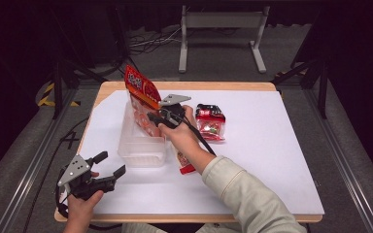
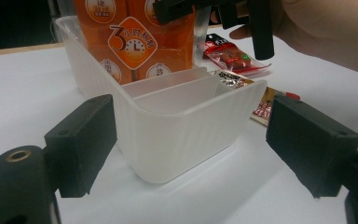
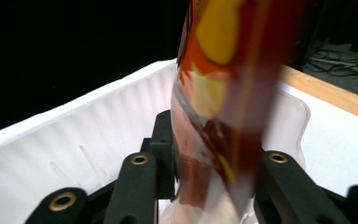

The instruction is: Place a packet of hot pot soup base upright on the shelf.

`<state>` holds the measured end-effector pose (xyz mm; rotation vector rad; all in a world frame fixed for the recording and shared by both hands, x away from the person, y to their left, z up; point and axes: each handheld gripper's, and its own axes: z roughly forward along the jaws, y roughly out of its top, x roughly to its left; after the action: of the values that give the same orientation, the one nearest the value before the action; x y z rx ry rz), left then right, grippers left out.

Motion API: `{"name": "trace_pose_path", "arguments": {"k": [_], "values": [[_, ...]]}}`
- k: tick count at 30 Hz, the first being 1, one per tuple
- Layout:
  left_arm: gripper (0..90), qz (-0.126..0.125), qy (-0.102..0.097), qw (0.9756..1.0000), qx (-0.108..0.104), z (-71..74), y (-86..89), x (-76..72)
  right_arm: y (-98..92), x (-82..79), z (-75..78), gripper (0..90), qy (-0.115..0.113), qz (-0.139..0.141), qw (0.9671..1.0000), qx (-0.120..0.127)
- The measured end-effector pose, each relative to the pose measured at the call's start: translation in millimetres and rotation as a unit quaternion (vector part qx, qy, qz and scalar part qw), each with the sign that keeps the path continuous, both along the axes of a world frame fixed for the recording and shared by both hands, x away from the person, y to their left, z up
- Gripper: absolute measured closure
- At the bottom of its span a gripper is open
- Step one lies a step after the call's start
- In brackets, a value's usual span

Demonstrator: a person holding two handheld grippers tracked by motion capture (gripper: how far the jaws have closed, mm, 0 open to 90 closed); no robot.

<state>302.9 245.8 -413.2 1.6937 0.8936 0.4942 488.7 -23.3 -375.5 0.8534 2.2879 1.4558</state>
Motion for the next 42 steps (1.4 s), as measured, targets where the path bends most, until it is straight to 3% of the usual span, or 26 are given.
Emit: {"name": "trace_pose_path", "arguments": {"k": [2,5,9,11,14,23,32,42], "values": [[16.8,0.0,0.0,1.0,0.0,-0.2,0.1,0.4,-1.7,3.3,0.8,58.5,0.01,0.01,0.9999,0.001],[16.8,-0.001,0.0,1.0,-0.001,-0.4,-0.3,1.2,-5.3,4.0,3.9,47.7,-0.016,0.003,0.9998,-0.009],[16.8,-0.001,0.001,1.0,0.001,-0.4,-0.9,1.5,-13.1,3.7,11.4,42.3,-0.031,0.015,0.9994,-0.008],[16.8,-0.001,0.001,1.0,0.002,-0.7,-0.6,2.1,-18.7,3.9,15.7,39.9,-0.028,0.03,0.9992,-0.002],[16.8,-0.001,0.002,1.0,-0.001,-0.7,-0.5,3.1,-30.4,3.4,22.5,36.6,-0.033,0.03,0.999,0.002],[16.8,-0.004,0.0,1.0,0.003,-0.7,-2.7,5.9,-75.0,-1.7,43.3,33.1,-0.053,0.025,0.9979,0.029],[16.8,-0.004,0.0,1.0,0.005,-0.2,-3.5,5.7,-119.3,-10.9,63.5,40.6,-0.077,0.054,0.9947,0.041],[16.8,-0.002,0.001,1.0,0.006,-0.2,-3.4,5.1,-149.1,-8.4,67.8,39.3,-0.089,0.056,0.9932,0.049]]}}
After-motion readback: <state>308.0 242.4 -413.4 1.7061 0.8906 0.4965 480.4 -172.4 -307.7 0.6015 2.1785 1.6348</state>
